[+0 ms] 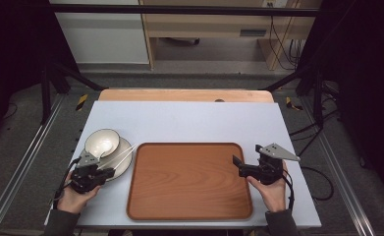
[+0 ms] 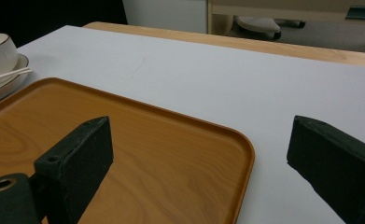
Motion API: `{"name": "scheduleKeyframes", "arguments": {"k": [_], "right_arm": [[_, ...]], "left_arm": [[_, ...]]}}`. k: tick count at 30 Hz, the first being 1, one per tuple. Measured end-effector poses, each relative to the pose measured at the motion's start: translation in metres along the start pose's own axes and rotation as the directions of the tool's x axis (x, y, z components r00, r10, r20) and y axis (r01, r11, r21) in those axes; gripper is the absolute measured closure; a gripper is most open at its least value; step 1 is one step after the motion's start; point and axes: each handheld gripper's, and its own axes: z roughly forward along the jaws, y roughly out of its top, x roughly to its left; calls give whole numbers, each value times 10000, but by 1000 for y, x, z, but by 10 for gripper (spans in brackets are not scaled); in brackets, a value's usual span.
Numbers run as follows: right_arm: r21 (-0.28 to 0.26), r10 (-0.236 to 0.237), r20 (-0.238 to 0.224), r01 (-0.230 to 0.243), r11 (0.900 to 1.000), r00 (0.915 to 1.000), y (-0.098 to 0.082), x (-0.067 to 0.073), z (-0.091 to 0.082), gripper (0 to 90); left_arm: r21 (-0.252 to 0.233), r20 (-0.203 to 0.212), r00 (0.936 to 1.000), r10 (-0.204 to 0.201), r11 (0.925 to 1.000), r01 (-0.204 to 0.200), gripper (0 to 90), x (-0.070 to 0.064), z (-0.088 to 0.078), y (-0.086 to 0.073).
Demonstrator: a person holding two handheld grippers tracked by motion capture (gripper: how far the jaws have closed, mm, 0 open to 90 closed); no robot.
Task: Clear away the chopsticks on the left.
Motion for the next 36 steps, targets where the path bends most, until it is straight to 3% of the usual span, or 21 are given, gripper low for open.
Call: {"name": "scheduleKeyframes", "arguments": {"k": [12,26,31,34,36], "right_arm": [[-231,22,76,-21,9997,10000,3,-1,-5,65],[-361,65,224,-57,9993,9997,4,-2,-8,55],[-420,151,230,-141,9990,9996,4,-3,-10,55],[-489,196,243,-184,9986,9995,4,-4,-12,56],[-486,222,222,-211,9986,9995,4,-4,-12,57]], "left_arm": [[-858,-86,9997,-228,9961,220,845,-29,-12,12],[-1962,-630,9941,-879,9778,740,846,-70,-14,22],[-2238,-945,9863,-1356,9682,1116,846,-81,-11,27],[-2425,-1118,9775,-1789,9588,1478,846,-86,-8,31],[-2466,-1266,9733,-1915,9565,1562,846,-90,-5,33]]}}
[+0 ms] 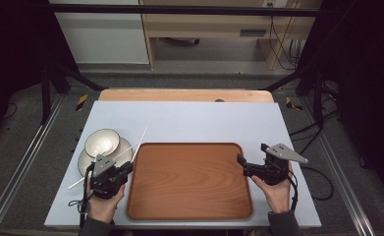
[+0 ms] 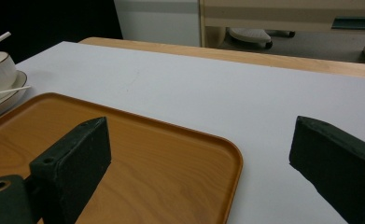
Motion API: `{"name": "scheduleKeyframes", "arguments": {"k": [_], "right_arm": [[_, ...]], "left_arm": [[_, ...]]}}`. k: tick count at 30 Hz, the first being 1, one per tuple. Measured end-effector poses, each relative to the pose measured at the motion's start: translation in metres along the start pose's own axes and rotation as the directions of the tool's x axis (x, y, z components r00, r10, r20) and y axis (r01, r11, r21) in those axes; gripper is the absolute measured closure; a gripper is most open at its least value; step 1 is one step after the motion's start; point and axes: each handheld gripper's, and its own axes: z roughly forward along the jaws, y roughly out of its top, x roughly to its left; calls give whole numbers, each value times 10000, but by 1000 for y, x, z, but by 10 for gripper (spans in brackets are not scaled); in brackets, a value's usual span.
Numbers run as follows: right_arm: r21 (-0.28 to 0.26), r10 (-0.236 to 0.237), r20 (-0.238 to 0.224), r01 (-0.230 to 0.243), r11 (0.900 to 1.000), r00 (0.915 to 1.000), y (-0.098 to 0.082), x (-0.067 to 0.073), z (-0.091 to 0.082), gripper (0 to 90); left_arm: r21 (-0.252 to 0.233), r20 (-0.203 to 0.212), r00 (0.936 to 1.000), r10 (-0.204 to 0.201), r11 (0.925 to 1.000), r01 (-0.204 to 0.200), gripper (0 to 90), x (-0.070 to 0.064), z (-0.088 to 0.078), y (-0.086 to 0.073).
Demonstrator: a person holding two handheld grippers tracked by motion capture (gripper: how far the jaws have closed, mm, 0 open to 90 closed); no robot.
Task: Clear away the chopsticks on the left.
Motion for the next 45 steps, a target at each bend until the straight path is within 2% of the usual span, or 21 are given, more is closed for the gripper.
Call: {"name": "scheduleKeyframes", "arguments": {"k": [5,9,13,16,20,22,31,38,45], "right_arm": [[52,-28,-33,29,10000,10000,-1,1,1,57],[65,-68,-67,68,10000,10000,-1,2,1,57],[110,-72,-84,73,9999,9999,-2,3,2,57],[136,-96,-111,97,9999,9999,-2,3,2,57],[111,-93,-126,94,9999,9999,-2,4,2,56],[89,-111,-130,112,9999,9999,-1,4,1,56],[144,-142,-152,144,9998,9998,-2,5,2,56],[206,-213,-156,216,9996,9997,-3,6,3,56],[265,-243,-184,248,9993,9995,-3,7,5,57]], "left_arm": [[-292,-103,9977,-670,9973,667,846,-11,2,0],[-393,-434,9949,-908,9952,891,845,-17,3,-6],[-627,-655,9855,-1563,9863,1523,845,-20,5,-17],[-670,-747,9801,-1841,9815,1792,845,-21,7,-25],[-638,-854,9771,-1948,9798,1898,845,-24,11,-34],[-621,-802,9740,-2119,9763,2073,845,-23,15,-38],[-247,-1178,9682,-2207,9753,2194,844,-21,26,-50],[54,-1277,9661,-2243,9739,2269,845,-22,32,-54],[253,-1408,9630,-2299,9715,2357,845,-21,39,-51]]}}
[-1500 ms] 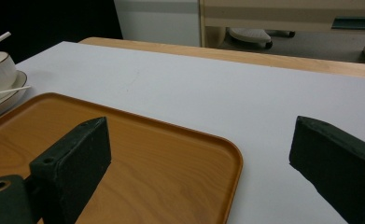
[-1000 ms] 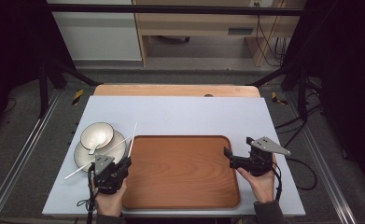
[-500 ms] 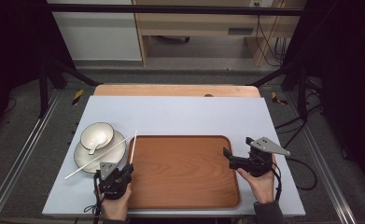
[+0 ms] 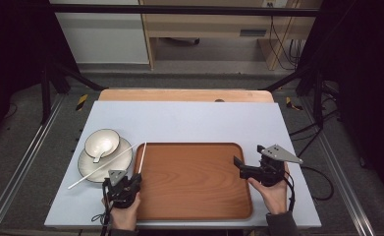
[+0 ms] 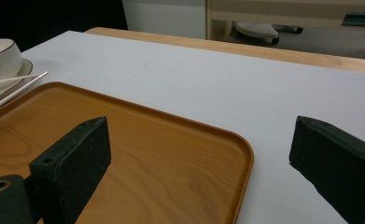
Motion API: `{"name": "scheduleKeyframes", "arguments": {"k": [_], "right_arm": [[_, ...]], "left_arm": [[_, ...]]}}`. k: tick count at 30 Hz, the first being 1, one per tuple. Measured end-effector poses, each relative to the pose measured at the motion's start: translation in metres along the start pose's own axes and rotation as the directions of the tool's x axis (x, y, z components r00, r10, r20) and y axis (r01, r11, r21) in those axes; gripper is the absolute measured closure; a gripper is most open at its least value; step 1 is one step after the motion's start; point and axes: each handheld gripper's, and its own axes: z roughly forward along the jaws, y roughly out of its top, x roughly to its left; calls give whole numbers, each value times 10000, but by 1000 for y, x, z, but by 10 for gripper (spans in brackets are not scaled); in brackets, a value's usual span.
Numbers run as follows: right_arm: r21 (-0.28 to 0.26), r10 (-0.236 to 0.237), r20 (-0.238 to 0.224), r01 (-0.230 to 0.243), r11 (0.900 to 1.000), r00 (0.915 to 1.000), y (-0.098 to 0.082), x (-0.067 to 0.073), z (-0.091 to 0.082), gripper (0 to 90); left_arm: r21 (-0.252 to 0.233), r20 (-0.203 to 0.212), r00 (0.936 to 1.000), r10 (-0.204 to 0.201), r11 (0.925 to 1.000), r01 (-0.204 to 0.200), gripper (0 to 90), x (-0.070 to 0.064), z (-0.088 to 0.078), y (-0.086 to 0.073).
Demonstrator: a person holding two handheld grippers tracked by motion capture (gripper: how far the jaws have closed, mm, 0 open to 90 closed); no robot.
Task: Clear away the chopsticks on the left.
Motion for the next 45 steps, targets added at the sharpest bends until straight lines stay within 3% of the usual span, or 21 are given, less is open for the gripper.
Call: {"name": "scheduleKeyframes", "arguments": {"k": [12,23,29,36,38,41,43,45], "right_arm": [[55,-1,-26,1,10000,10000,-1,0,1,57],[69,-14,-24,14,10000,10000,-1,0,1,57],[15,39,-12,-39,10000,10000,0,0,0,57],[-68,72,26,-71,10000,10000,0,-1,-2,57],[-59,60,22,-60,10000,10000,0,-1,-2,57],[-56,67,38,-67,10000,10000,0,-2,-2,57],[-71,122,57,-122,9999,9999,0,-2,-2,57],[-88,128,49,-128,9999,9999,0,-2,-3,57]], "left_arm": [[636,-376,9991,174,9979,-150,838,-1,8,-2],[702,-454,9984,350,9970,-317,833,-1,8,-1],[599,-287,9985,464,9972,-446,802,-2,7,1],[2,347,9970,697,9976,-698,677,3,-11,11],[-234,817,9925,910,9957,-894,640,5,-17,17],[-421,1332,9788,1555,9876,-1512,577,7,-24,28],[-306,2057,9599,1907,9816,-1884,525,10,-26,35],[-299,2291,9400,2529,9670,-2528,482,10,-30,41]]}}
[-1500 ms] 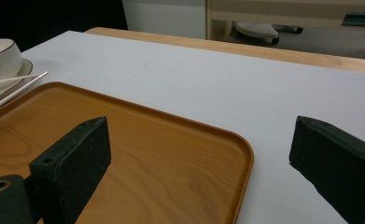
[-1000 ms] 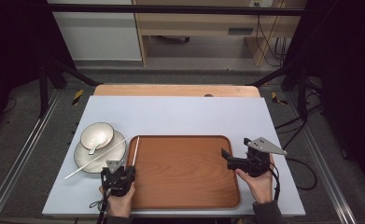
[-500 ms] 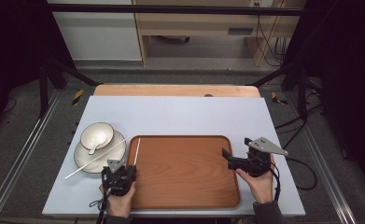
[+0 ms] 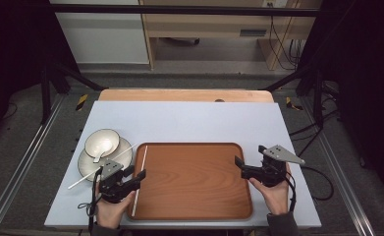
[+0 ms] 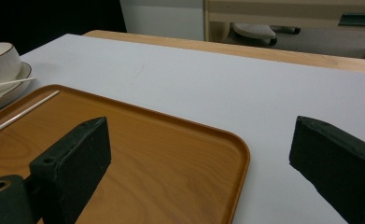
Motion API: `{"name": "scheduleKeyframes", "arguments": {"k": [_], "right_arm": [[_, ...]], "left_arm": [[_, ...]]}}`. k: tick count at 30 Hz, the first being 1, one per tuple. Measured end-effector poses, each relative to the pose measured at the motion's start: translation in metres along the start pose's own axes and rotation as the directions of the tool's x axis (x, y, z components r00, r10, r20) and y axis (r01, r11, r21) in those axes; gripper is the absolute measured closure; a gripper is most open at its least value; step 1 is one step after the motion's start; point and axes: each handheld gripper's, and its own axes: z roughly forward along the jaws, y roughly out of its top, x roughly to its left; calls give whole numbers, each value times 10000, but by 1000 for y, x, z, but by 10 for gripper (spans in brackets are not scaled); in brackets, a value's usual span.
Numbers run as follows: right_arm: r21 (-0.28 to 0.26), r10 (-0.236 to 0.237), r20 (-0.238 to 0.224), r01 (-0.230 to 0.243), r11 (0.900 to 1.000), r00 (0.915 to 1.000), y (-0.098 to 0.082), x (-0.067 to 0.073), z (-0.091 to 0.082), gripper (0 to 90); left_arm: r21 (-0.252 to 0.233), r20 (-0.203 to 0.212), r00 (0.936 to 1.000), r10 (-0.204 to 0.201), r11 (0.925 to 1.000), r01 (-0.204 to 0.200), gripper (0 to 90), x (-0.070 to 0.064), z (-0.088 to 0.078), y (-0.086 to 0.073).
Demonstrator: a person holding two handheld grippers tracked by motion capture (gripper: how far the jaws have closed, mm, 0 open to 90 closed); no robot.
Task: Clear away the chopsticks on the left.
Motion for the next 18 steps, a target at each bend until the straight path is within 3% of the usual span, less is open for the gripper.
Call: {"name": "scheduleKeyframes", "arguments": {"k": [3,5,11,15,18], "right_arm": [[-7,51,1,-51,10000,10000,0,0,0,57],[7,7,1,-7,10000,10000,0,0,0,57],[19,-70,-25,70,10000,10000,0,1,0,57],[80,-49,-49,49,10000,10000,-1,2,1,58],[113,-72,-43,72,9999,10000,-1,2,2,58]], "left_arm": [[12,441,9984,343,9994,-344,429,3,-4,5],[84,522,9959,739,9972,-744,392,6,-7,7],[203,700,9872,1436,9892,-1454,326,26,-17,4],[218,646,9881,1395,9897,-1412,301,42,-23,-4],[225,672,9828,1719,9845,-1737,288,53,-31,-9]]}}
